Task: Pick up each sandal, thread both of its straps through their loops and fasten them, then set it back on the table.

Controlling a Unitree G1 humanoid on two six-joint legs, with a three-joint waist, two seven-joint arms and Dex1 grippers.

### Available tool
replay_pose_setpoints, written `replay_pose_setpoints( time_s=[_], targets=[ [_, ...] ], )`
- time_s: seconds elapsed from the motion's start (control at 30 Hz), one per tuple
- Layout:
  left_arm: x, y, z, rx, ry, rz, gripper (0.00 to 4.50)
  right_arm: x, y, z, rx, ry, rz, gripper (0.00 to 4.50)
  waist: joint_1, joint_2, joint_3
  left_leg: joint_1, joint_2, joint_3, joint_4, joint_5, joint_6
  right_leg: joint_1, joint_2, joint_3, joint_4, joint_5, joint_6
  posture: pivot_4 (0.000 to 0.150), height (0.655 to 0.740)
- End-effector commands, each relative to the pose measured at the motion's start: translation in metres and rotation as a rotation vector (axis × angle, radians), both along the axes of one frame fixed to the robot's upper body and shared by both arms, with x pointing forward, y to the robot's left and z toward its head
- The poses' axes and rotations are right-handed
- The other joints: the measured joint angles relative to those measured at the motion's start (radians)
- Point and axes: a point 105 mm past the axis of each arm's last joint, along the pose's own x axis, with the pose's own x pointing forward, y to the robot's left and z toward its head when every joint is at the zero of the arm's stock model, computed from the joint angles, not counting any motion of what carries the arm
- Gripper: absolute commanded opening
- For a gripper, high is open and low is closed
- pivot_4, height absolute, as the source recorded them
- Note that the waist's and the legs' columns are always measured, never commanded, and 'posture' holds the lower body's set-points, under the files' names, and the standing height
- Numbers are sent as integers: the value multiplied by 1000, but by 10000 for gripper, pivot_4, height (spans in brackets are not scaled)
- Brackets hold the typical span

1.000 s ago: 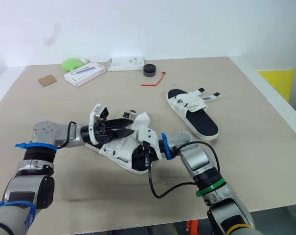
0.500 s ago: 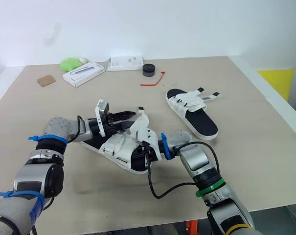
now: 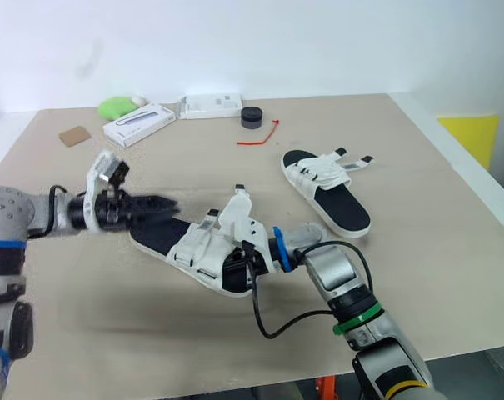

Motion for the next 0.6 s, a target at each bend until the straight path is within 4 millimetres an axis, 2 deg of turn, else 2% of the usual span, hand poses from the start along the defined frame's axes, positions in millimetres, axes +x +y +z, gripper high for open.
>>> replay_pose_setpoints(
  time_s=[0.03, 0.13, 0.23, 0.37, 0.6],
  targets=[
    [-17, -9, -6, 8, -28, -78, 31958, -5, -3, -23, -90, 60, 36, 0, 4, 0, 1, 0, 0, 0, 0, 0, 0, 0, 0, 0, 0, 0, 0, 1500, 7400],
    [-27, -13, -22, 11, 1, -90, 31958, 3, -10, -20, -144, 12, 78, 0, 7, -2, 3, 0, 0, 0, 0, 0, 0, 0, 0, -1, 0, 0, 0, 1500, 7400],
    [-31, -14, -28, 0, 17, -88, 31958, 13, -16, -17, -200, -40, 106, 0, 11, -2, 3, -1, -1, 0, 1, 0, 0, 0, -2, -1, -1, 0, 0, 1500, 7400],
    [-40, -15, -26, -24, 29, -104, 31958, 32, -23, -7, -241, -95, 111, 0, 13, -3, 6, -1, -2, 0, 1, 0, 0, 0, -3, -1, -1, 0, 1, 1500, 7400],
    [-61, -13, -13, -31, 34, -176, 31958, 40, -33, -9, -275, -113, 117, 0, 19, -2, 9, -2, -2, 0, 4, 0, 0, 1, -3, -1, -1, 1, 2, 1500, 7400]
  ],
)
